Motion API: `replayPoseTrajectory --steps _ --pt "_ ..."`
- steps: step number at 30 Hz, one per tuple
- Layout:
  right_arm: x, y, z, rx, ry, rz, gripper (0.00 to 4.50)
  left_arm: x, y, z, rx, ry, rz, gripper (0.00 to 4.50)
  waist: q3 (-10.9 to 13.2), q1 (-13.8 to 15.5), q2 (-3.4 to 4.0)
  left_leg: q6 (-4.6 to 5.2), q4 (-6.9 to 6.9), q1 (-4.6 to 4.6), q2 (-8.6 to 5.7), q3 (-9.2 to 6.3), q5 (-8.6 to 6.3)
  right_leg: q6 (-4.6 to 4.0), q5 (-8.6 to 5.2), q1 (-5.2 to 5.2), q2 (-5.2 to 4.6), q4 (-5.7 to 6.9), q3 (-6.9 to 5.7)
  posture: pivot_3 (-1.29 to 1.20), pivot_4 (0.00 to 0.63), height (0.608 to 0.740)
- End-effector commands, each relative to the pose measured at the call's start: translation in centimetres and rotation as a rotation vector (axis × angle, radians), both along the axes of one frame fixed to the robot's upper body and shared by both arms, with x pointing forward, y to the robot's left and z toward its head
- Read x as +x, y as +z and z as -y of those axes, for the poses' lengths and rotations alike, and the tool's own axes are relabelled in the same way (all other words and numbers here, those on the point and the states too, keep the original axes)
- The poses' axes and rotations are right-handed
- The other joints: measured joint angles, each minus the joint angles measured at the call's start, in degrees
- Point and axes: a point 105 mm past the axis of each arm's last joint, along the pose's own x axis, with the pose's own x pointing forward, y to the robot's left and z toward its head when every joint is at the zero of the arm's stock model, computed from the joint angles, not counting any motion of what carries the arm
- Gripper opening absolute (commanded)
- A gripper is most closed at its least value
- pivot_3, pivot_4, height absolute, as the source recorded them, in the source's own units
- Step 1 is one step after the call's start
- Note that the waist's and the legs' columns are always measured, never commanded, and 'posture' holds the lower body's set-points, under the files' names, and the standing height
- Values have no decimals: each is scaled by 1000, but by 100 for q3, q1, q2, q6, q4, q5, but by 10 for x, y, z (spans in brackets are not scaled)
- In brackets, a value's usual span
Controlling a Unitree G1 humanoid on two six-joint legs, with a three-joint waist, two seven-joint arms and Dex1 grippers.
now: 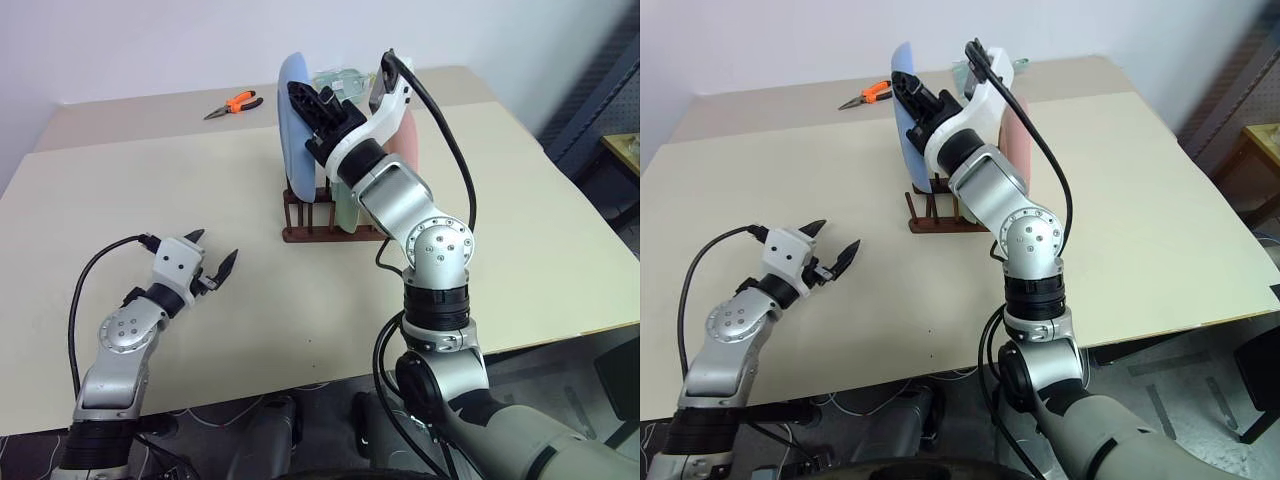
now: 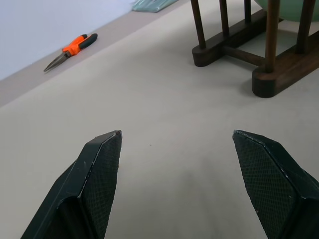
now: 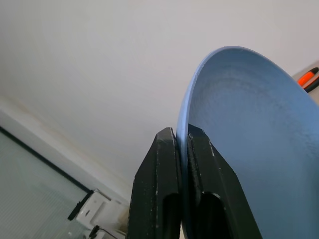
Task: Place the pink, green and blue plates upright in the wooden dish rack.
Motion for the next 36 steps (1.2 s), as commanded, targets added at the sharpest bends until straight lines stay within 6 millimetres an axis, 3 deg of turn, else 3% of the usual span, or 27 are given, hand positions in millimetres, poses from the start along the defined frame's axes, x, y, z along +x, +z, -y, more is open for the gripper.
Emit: replayPoseTrajectory --steps 1,19,36 --pt "-13 22 -11 66 41 50 23 -2 7 4 9 -20 29 3655 0 -1 0 0 0 0 0 0 0 0 0 -1 0 0 0 0 150 740" --pt "-31 41 -19 140 109 77 23 -2 3 5 12 -29 18 3655 1 -9 2 0 -2 -1 1 0 0 0 0 -2 0 0 0 0 150 740" --pt "-14 3 -22 107 81 -163 23 -2 4 7 14 -37 20 3655 1 -9 2 0 -3 -2 1 0 0 0 0 -3 -1 -1 1 0 150 740"
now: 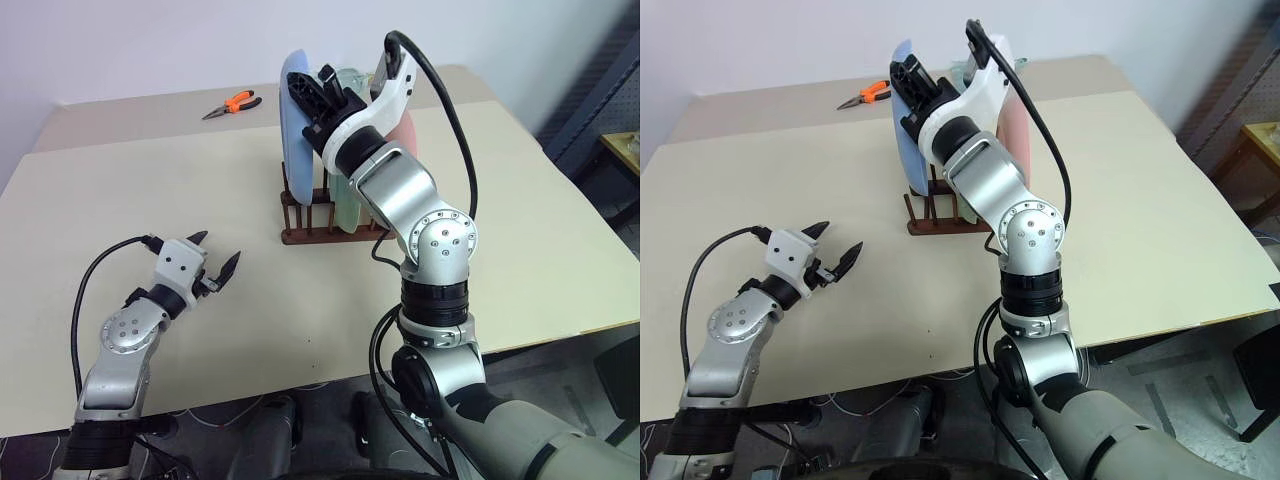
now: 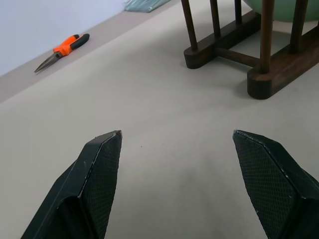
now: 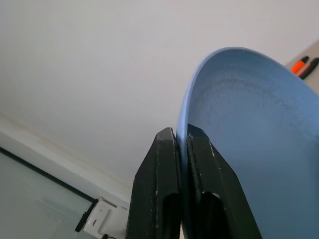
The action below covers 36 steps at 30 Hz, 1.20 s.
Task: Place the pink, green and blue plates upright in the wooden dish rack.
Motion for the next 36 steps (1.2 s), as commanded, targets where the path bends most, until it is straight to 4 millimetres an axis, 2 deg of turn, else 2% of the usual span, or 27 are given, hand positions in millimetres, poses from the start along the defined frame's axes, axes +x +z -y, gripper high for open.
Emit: replayPoseTrajectory --steps 1,8,12,15,23,27,32,34,36 --pt "-12 -3 -19 71 85 -49 23 -1 6 4 12 -16 29 3655 0 0 0 0 0 0 0 0 0 0 0 0 0 0 0 0 150 740" --pt "-6 -13 -20 39 74 -97 23 -2 5 5 14 -18 27 3655 0 -2 0 0 0 0 0 0 0 0 0 0 0 -1 0 0 150 740" --pt "-6 -7 -21 7 78 -42 1378 -3 5 6 14 -19 27 3655 0 -2 0 0 -1 0 0 0 0 0 0 0 1 -2 0 0 150 740" --pt "-12 5 -23 -77 91 89 2835 -3 6 7 12 -21 26 3655 0 -3 1 0 -2 0 1 0 0 0 0 0 1 -2 0 0 150 740" --pt "-9 18 -13 -379 11 391 2835 -3 5 14 1 -37 21 3655 2 2 2 1 1 -2 1 1 0 0 0 1 2 -6 -3 0 150 740" --pt "1 13 -3 -408 8 358 2835 -3 4 18 -7 -47 19 3655 1 0 1 0 -1 -2 2 0 0 0 0 1 1 -6 -4 0 150 740" --pt "0 9 3 -503 -23 417 2835 -4 4 22 -11 -54 17 3655 1 9 1 0 -1 -3 2 0 0 0 0 1 0 -7 -3 0 150 740" --pt "-5 17 9 -587 -76 545 2835 -4 4 22 -11 -55 18 3655 1 19 1 0 0 -3 1 0 0 0 0 1 -1 -8 -3 0 150 740" --pt "-22 28 15 -645 -73 722 2835 -4 5 22 -11 -54 20 3655 2 37 0 0 2 -7 0 0 0 0 0 2 -1 -13 -8 0 150 740"
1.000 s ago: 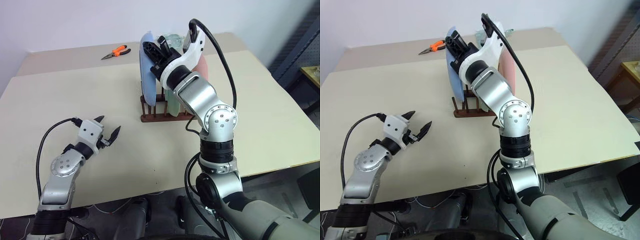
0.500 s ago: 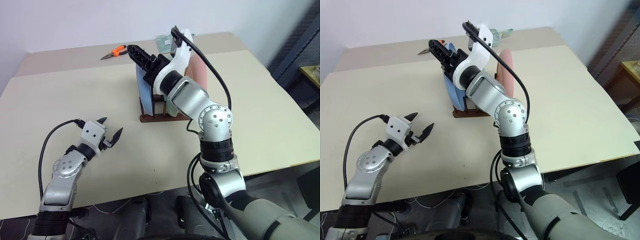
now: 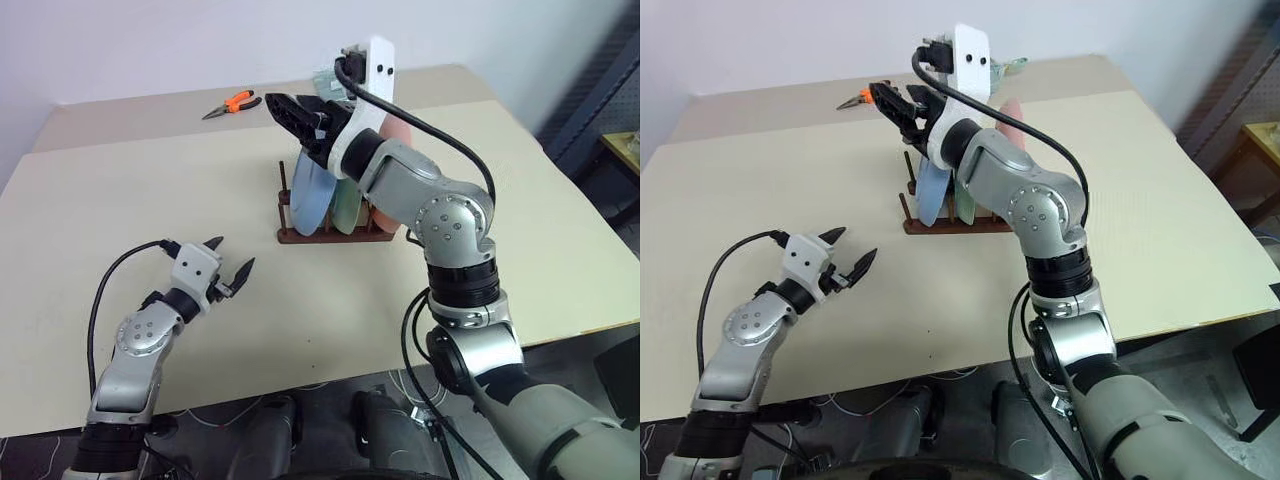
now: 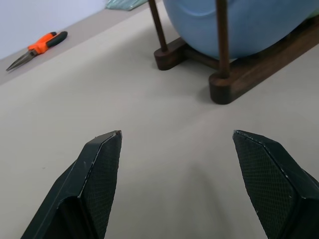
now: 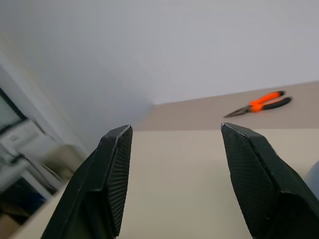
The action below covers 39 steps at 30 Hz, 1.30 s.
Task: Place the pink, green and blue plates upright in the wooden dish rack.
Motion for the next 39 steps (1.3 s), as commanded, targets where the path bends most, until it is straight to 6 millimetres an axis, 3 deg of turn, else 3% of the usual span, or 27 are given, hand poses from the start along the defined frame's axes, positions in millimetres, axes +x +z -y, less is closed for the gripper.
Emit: replayPoseTrajectory --steps 1,3,9,12,16,19,25,39 --pt "-36 36 6 -76 79 327 2835 -1 14 0 4 2 50 3655 1 3 -1 0 0 -1 -1 0 0 0 0 1 -1 -2 0 0 150 740" --pt "-42 38 10 -106 90 390 2835 -1 14 0 4 2 50 3655 1 -3 -2 1 0 -3 -2 0 0 1 0 2 -1 -9 -1 0 150 740" --pt "-45 18 56 -298 48 476 2835 1 12 6 4 -20 44 3655 1 18 -5 1 4 -1 1 -3 -1 1 0 15 -3 -21 -8 0 150 740" --pt "-61 -5 60 -469 136 487 2002 2 13 6 -2 -44 33 3655 4 24 -8 1 4 -2 1 -3 -1 1 0 18 -6 -30 -9 0 150 740" --pt "-71 -40 59 -669 186 472 60 -3 14 21 -25 -156 -10 3655 4 -6 -7 1 1 -2 7 -1 -2 1 -1 17 -4 -32 -8 0 150 740" --pt "-68 -60 55 -782 172 470 60 -12 18 42 -61 -272 -48 3655 5 6 -8 1 4 -1 11 -1 -2 -3 -3 17 -3 -31 -9 0 150 740" --pt "-54 -75 49 -882 124 488 60 -28 22 69 -86 -398 -82 3655 7 24 -12 1 9 -3 9 -2 -2 -12 -8 22 -5 -37 -9 0 150 740" --pt "-42 -80 49 -999 95 543 60 -29 18 67 -81 -351 -92 3655 7 25 -12 0 9 -3 9 -2 -1 -2 -3 22 -3 -37 -11 0 150 740"
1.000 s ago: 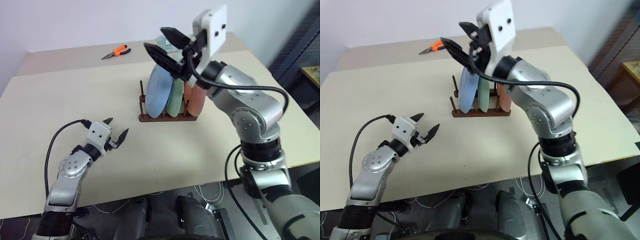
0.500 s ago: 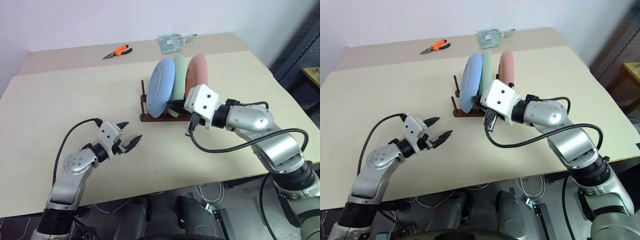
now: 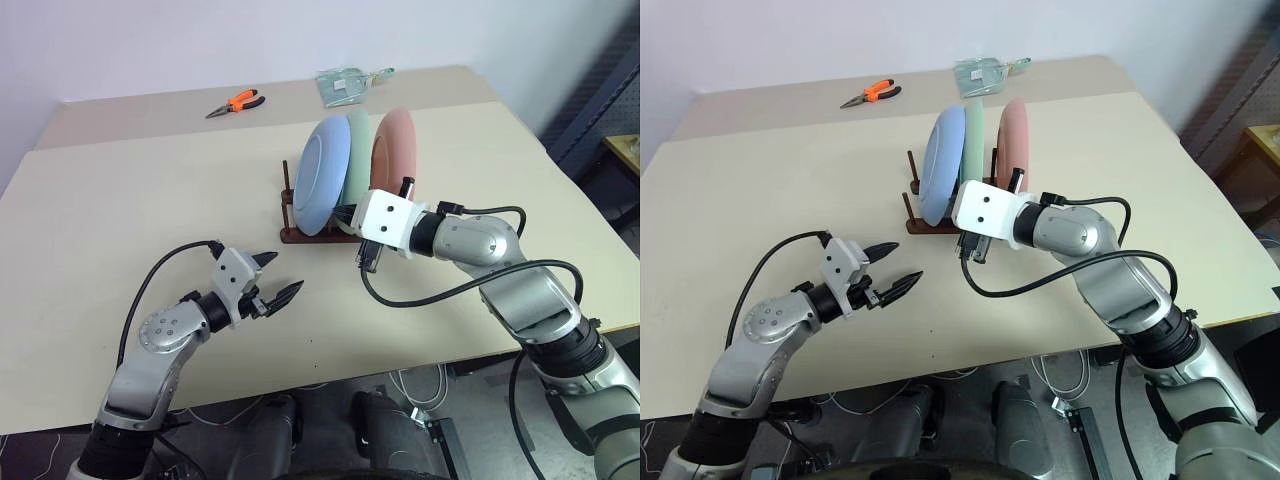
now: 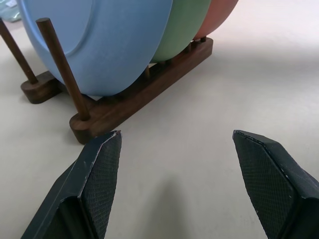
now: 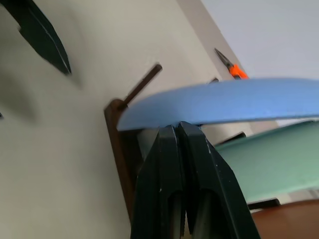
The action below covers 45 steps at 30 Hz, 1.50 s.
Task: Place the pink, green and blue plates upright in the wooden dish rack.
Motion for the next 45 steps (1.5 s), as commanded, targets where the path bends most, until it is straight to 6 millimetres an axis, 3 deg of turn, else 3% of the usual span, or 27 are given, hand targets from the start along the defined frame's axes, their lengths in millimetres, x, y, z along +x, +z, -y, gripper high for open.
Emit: replayPoseTrajectory --steps 1,14,27,37,45 --pt "-3 16 -12 2 49 76 60 -2 9 3 -5 -7 45 3655 0 -6 0 0 -1 0 0 0 0 0 0 0 1 0 0 0 150 740" --pt "-7 24 -31 -5 111 168 60 -2 9 4 4 -9 47 3655 0 -5 0 -1 0 1 -1 -1 0 2 2 -1 1 3 0 0 150 740" --pt "-7 22 -36 -22 144 211 60 -2 8 9 0 -10 46 3655 0 -7 0 -1 1 2 -2 -1 1 2 2 0 3 4 0 0 150 740" --pt "-9 17 -6 -108 112 163 60 -3 6 6 4 -3 40 3655 0 3 0 -1 3 3 -5 -1 1 2 2 3 1 5 1 0 150 740" --pt "-3 12 -1 -141 61 170 60 0 7 11 -1 -23 41 3655 0 -3 0 -1 3 5 -5 0 1 2 2 3 1 6 1 0 150 740"
